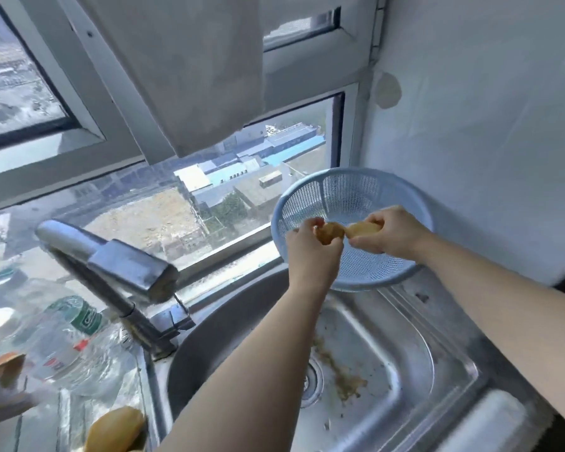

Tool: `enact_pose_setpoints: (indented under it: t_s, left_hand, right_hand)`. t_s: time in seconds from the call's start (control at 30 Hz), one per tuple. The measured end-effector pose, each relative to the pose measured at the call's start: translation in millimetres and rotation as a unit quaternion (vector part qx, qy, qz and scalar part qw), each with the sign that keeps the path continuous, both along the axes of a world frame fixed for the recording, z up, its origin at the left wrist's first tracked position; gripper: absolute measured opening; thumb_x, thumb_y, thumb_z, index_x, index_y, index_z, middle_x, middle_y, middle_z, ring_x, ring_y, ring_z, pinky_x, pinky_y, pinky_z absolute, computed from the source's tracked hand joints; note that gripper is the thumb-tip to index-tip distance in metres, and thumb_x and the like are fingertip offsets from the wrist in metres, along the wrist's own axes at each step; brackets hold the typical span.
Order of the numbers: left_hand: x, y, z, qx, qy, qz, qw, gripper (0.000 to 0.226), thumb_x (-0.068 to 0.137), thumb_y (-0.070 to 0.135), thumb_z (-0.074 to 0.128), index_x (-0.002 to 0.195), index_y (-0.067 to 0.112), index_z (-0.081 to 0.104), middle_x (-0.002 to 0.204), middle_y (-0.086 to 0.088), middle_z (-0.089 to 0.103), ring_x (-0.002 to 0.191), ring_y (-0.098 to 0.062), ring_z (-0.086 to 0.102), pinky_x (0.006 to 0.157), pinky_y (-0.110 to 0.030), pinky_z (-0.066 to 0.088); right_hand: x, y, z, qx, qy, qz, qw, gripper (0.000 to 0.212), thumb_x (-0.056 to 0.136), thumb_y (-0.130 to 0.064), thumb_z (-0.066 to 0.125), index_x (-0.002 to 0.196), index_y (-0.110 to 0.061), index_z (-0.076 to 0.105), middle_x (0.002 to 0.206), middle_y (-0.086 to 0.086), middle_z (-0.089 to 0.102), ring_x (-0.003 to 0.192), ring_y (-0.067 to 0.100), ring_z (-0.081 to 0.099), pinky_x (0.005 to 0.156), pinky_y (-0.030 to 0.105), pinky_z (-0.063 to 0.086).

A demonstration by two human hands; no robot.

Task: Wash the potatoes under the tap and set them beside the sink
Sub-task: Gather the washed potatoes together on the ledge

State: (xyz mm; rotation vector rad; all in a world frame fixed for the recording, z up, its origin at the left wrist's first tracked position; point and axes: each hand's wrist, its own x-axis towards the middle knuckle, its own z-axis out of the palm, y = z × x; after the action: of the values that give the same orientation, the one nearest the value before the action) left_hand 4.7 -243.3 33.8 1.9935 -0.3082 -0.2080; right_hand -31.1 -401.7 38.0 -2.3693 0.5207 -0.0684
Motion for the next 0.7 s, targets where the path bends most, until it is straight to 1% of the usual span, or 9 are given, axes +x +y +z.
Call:
enact_pose_setpoints:
  t_s: [0.1,0.2,0.27,0.33,0.43,0.47,0.5,0.6,0.7]
  left_hand:
    - [26.3,-35.5,-12.9,0.056,0.038,0.002,0.998,0.040,0.085,0.019,0.062,0.124,0.015,0.055,0.123,-0.011,0.051,0.095,-0.025,0.060,0.092,-0.038,0.051]
    - [53.9,-63.3,-32.3,0.042,0.171,0.038,0.984,0.039,0.087,0.026,0.057,0.122,0.010,0.051,0.121,-0.016,0.055,0.088,-0.025,0.060,0.085,-0.037,0.055]
    - [71.0,-80.6,-46.5,0.007,0.242,0.062,0.968,0.049,0.082,0.033,0.058,0.121,0.004,0.050,0.121,-0.020,0.057,0.085,-0.025,0.063,0.084,-0.039,0.057]
    - [87.0,-98.6,-61.5,-0.018,0.271,0.091,0.958,0.058,0.081,0.033,0.058,0.126,-0.001,0.045,0.120,-0.023,0.059,0.088,-0.027,0.065,0.082,-0.040,0.058]
    - [105.8,-121.6,-76.7,-0.055,0.302,0.095,0.947,0.061,0.080,0.030,0.058,0.129,-0.005,0.047,0.123,-0.023,0.061,0.075,-0.022,0.062,0.050,-0.027,0.054]
    - [109.1,-128.6,-77.0,-0.060,0.306,0.093,0.946,0.060,0.082,0.033,0.058,0.129,-0.003,0.049,0.125,-0.022,0.060,0.072,-0.022,0.060,0.046,-0.024,0.050]
    - [112.5,-134.9,-79.1,-0.070,0.311,0.094,0.943,0.059,0.086,0.037,0.057,0.130,-0.002,0.049,0.126,-0.021,0.059,0.076,-0.024,0.058,0.050,-0.026,0.051]
    - [117.0,-148.2,-85.0,-0.050,0.309,0.099,0.945,0.062,0.092,0.047,0.053,0.131,0.000,0.044,0.126,-0.020,0.056,0.108,-0.033,0.058,0.091,-0.041,0.053]
    - [118.4,-155.5,-91.0,-0.013,0.282,0.066,0.957,0.040,0.091,0.030,0.059,0.124,0.009,0.051,0.124,-0.017,0.059,0.109,-0.033,0.060,0.096,-0.042,0.051]
  right_hand:
    - [17.3,-25.7,-16.6,-0.130,0.115,0.027,0.984,0.039,0.058,-0.056,0.071,0.088,-0.031,0.066,0.118,0.009,0.046,0.110,0.027,0.044,0.093,0.036,0.042]
    - [30.5,-40.1,-31.9,-0.223,0.184,0.094,0.953,0.055,0.064,-0.053,0.073,0.111,-0.027,0.062,0.133,0.004,0.034,0.125,0.026,0.027,0.103,0.041,0.038]
    - [41.2,-47.7,-43.7,-0.259,0.193,0.131,0.937,0.056,0.062,-0.054,0.074,0.110,-0.027,0.063,0.136,0.003,0.031,0.128,0.025,0.025,0.103,0.042,0.040]
    - [51.0,-54.9,-52.7,-0.287,0.198,0.162,0.923,0.050,0.061,-0.055,0.073,0.101,-0.027,0.061,0.135,0.004,0.031,0.127,0.025,0.025,0.102,0.042,0.040]
    - [63.0,-68.5,-61.7,-0.318,0.193,0.192,0.908,0.051,0.065,-0.048,0.073,0.107,-0.023,0.058,0.146,0.005,0.023,0.134,0.027,0.020,0.106,0.041,0.036]
    - [66.3,-73.1,-63.5,-0.326,0.190,0.200,0.904,0.055,0.066,-0.047,0.074,0.113,-0.022,0.058,0.149,0.005,0.020,0.136,0.027,0.019,0.109,0.041,0.033]
    - [69.3,-77.3,-65.4,-0.335,0.190,0.207,0.900,0.058,0.067,-0.045,0.075,0.116,-0.021,0.057,0.151,0.005,0.018,0.138,0.027,0.018,0.111,0.041,0.030]
    - [73.9,-87.9,-68.4,-0.362,0.189,0.213,0.888,0.064,0.069,-0.044,0.077,0.125,-0.024,0.054,0.153,0.004,0.018,0.142,0.026,0.014,0.114,0.042,0.022]
    - [74.9,-90.9,-66.4,-0.359,0.193,0.202,0.891,0.067,0.069,-0.038,0.078,0.129,-0.026,0.051,0.149,0.005,0.023,0.141,0.027,0.017,0.114,0.045,0.025]
